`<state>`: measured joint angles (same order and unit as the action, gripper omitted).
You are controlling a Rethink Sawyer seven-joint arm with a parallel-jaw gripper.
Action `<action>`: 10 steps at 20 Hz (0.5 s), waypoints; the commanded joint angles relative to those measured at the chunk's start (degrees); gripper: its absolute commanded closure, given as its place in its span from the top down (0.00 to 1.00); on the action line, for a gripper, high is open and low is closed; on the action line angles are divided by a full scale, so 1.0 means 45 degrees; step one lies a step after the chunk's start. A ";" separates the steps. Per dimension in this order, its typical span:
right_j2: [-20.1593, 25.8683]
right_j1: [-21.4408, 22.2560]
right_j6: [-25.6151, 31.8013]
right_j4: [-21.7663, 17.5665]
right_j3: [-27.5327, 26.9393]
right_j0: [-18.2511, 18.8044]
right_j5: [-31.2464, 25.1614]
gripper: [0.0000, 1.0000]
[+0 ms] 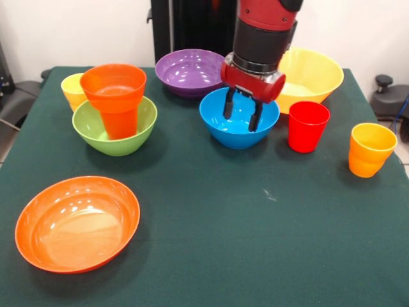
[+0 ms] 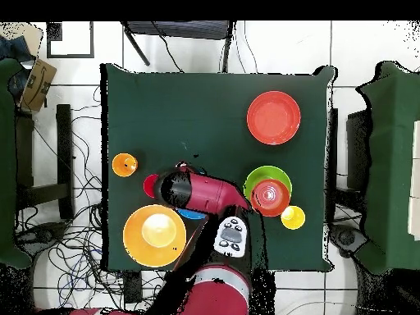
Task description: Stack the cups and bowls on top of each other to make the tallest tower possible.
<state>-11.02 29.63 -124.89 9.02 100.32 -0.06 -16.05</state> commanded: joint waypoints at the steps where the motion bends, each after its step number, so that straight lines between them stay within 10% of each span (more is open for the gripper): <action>1: 0.0315 -0.0736 -0.2281 0.0518 -0.0583 -0.0546 0.0314 1.00; 10: 0.0168 -0.1175 -0.2668 0.0659 0.0051 -0.0828 0.1486 1.00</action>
<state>-12.47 27.39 -124.94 9.74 100.27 -2.64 -14.69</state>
